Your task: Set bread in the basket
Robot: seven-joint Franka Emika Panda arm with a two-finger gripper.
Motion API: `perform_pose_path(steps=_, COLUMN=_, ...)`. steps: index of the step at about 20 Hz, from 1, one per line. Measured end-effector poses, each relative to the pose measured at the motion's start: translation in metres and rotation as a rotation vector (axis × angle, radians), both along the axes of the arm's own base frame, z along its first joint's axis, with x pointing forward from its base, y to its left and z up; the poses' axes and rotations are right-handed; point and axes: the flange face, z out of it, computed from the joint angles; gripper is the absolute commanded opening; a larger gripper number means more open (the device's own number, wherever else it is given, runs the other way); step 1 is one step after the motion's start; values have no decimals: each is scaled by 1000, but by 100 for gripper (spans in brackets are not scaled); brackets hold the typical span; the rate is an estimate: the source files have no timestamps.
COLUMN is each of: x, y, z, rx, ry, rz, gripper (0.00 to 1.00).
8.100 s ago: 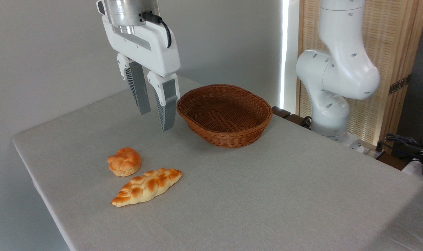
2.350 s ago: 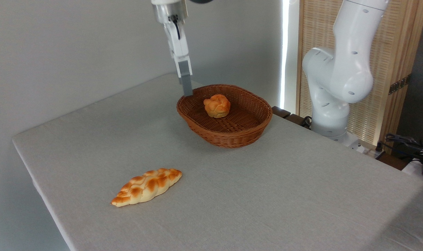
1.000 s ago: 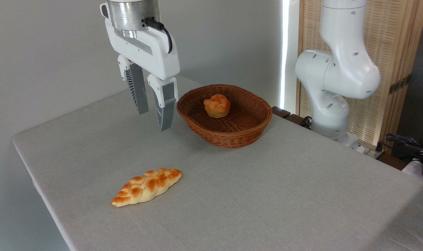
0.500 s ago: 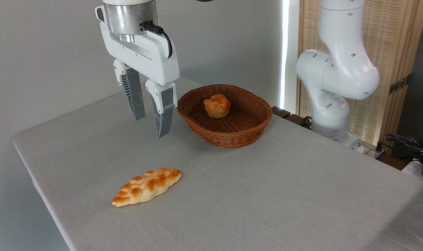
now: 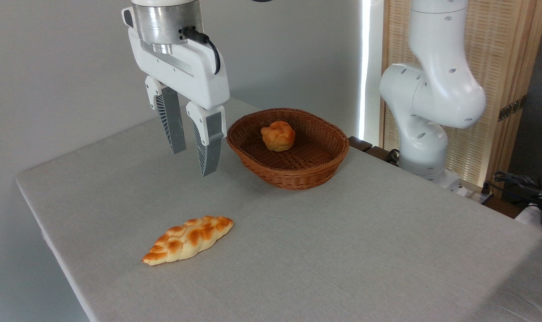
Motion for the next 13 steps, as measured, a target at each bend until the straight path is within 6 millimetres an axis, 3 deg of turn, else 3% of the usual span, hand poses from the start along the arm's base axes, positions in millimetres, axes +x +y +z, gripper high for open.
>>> perform_pose_path(steps=13, x=-3, y=2, z=-13, rx=109, ry=64, rz=-20, gripper=100)
